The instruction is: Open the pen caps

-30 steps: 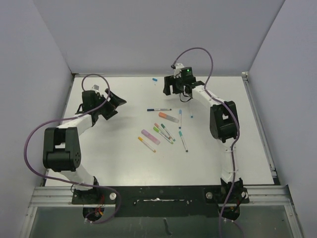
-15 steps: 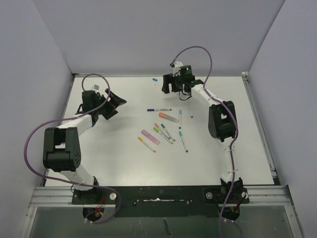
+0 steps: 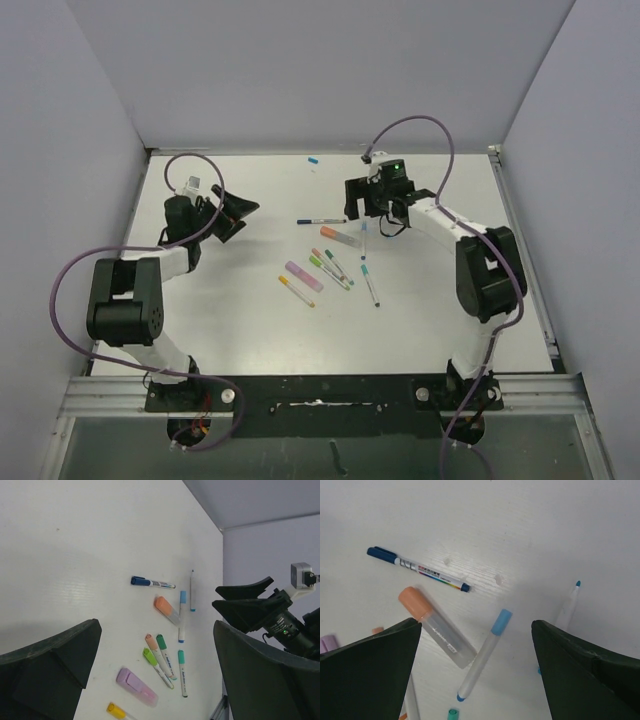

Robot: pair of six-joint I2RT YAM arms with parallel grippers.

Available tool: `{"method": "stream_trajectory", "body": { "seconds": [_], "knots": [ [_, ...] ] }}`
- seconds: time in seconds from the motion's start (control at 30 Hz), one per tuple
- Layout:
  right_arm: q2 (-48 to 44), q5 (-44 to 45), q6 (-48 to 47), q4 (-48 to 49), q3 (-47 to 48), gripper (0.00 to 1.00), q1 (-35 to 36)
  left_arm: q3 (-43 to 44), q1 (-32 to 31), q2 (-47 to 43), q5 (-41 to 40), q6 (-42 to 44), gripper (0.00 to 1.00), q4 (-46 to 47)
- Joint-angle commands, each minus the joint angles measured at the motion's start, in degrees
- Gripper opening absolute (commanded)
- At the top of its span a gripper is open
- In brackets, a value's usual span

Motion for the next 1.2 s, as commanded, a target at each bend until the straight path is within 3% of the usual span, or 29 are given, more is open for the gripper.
{"method": "stream_trajectory", "body": {
  "seconds": [0.0,0.1,0.23,0.3,0.5,0.63,0.7,0.87,1.17],
  "knots": [
    [-10.0,-3.0,2.8,5.7,-3.2,0.98,-1.5,-4.2,0.4,-3.7,4.4,-5.5,0.98,24.0],
    [-13.1,-1.2,1.3,4.3,-5.8,0.98,-0.8,-6.7,0.7,-1.9,5.1,-10.7,0.98,35.5],
    [-14.9,3.4,1.3,0.2,-7.4,0.99,0.7,-3.2,0.6,2.6,8.9,-14.5,0.98,33.6],
    [-14.8,4.8,1.8,-2.2,-7.5,0.94,1.2,-4.0,0.4,3.0,7.2,-14.9,0.98,33.5],
    [-13.0,9.0,4.2,-6.4,-7.1,0.78,3.2,-0.9,-0.6,-1.0,4.8,-6.5,0.98,15.9],
    [-9.8,10.0,5.8,-8.2,-5.3,0.74,3.9,6.7,-5.1,-7.8,-8.3,9.7,0.98,-11.5],
    [-7.6,10.4,6.9,-9.6,-4.0,0.73,4.3,9.4,-7.5,-9.3,-12.1,14.1,0.98,-18.3],
    [-4.4,10.2,8.6,-10.1,-2.6,0.69,4.3,11.0,-7.5,-7.2,-6.9,14.1,0.98,-19.1],
    [-1.3,9.3,10.1,-9.4,-2.7,0.62,4.2,9.7,-8.7,-6.3,-8.9,12.8,0.93,-17.6]
  ]
}}
